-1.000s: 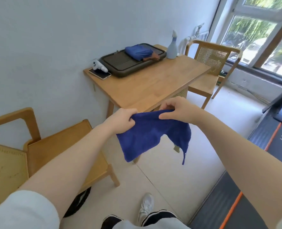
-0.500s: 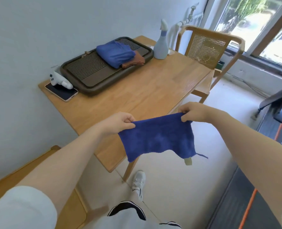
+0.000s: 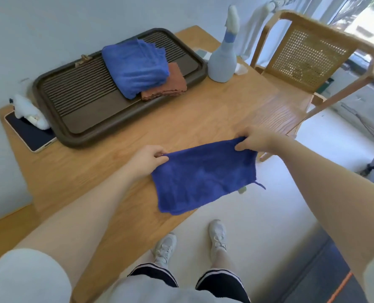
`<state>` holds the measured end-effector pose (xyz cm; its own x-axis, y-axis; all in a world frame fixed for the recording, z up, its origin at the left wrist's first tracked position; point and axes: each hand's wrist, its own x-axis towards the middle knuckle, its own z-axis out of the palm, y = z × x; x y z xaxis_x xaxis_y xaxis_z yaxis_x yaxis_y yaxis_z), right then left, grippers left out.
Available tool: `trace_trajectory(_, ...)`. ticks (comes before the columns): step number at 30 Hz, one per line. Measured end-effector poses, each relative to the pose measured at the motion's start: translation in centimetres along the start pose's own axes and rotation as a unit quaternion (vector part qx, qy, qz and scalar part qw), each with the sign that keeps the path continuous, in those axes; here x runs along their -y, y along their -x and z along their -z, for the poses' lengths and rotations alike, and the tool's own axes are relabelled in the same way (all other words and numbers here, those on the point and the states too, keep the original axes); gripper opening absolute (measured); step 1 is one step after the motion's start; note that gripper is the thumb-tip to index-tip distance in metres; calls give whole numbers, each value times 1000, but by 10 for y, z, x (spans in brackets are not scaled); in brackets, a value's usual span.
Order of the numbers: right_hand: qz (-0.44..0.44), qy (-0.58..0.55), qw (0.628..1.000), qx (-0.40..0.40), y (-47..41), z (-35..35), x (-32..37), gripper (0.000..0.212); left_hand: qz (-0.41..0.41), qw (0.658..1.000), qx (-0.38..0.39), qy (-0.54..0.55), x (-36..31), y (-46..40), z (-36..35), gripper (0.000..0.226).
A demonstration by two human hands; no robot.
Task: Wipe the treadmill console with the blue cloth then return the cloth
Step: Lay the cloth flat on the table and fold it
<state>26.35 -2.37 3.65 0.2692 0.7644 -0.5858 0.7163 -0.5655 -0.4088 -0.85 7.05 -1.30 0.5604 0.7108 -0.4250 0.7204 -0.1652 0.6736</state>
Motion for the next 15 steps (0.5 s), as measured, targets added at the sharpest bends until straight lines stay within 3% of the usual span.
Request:
trace_trajectory(3, 49, 53, 994, -87, -58, 14, 1, 28, 52, 994, -92, 24, -4, -18, -6, 19)
trace_trajectory(5, 46, 66, 988, -133, -86, 11, 2, 47, 73, 978, -187, -58, -3, -24, -19, 37)
trace_trajectory(7, 16, 73, 981, -178, -91, 0, -4, 46, 72, 958, -247, -126, -8, -24, -38, 48)
trace_trajectory(11, -41, 114, 973, -194, -73, -26, -38, 47, 37, 962, -198, -185, -20, -17, -82, 61)
trace_trajectory(15, -46, 88, 978, -183, -68, -42, -48, 43, 107, 953, -118, -258, -19, -8, -112, 77)
